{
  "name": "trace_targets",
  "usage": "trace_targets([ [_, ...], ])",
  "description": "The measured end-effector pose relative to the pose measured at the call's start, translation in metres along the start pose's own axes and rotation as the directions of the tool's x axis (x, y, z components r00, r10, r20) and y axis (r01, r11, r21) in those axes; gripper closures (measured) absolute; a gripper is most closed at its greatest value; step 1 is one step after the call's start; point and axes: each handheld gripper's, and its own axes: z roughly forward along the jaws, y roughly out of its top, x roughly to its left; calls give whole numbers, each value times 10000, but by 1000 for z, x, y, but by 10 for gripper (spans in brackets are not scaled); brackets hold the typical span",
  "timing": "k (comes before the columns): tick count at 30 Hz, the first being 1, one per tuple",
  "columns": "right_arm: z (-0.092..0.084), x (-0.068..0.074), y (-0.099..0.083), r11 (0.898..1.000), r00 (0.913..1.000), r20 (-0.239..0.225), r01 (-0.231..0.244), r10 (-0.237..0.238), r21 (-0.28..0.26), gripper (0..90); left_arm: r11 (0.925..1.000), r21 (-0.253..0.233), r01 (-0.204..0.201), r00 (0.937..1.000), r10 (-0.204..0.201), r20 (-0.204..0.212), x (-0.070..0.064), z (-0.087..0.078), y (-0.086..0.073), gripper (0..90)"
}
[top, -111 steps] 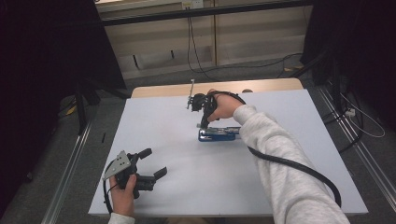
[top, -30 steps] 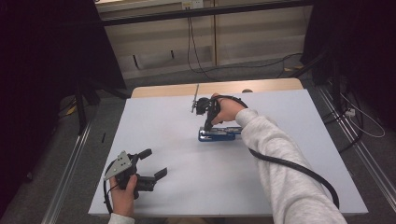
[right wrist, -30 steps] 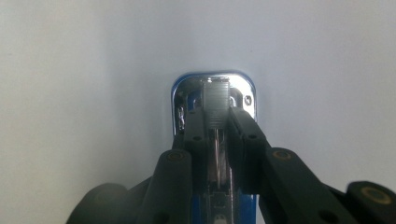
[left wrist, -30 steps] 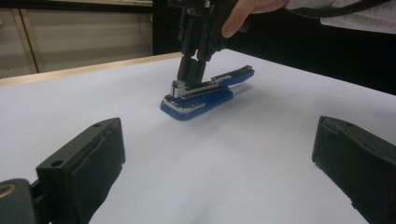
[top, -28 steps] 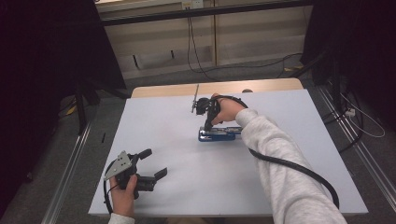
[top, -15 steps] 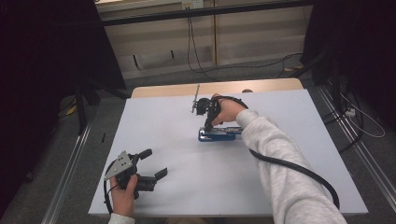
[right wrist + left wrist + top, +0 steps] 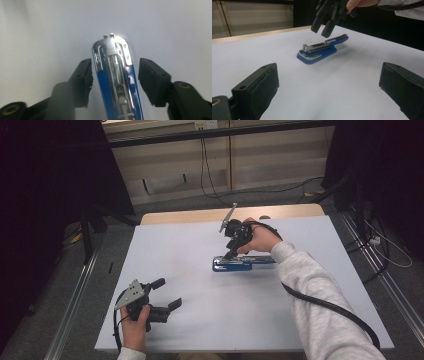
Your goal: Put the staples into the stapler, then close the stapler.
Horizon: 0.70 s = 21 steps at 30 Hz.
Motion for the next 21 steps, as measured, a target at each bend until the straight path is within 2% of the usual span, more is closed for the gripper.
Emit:
trace_targets([
  [2,-4,0,-8,9994,9997,-142,-208,204,-291,390,9999,117,-45,10000,45,49,0,2,1,26],
  [6,-11,1,-24,9961,9982,-40,-601,600,-653,298,9997,260,2,9999,-5,117,-2,8,3,25],
  [13,-23,6,-53,9792,9899,357,-1298,1369,-1561,157,9979,570,319,9994,-327,139,-4,18,8,25],
  [14,-24,7,-58,9750,9878,353,-1436,1516,-1698,156,9981,525,325,9995,-328,46,-3,20,9,25],
  [19,-28,12,-82,9664,9779,716,-1805,1962,-1827,130,9959,775,471,9989,-475,42,-2,27,11,25],
  [21,-30,14,-91,9596,9735,677,-2016,2183,-1961,127,9950,873,479,9988,-486,52,-1,31,12,25],
])
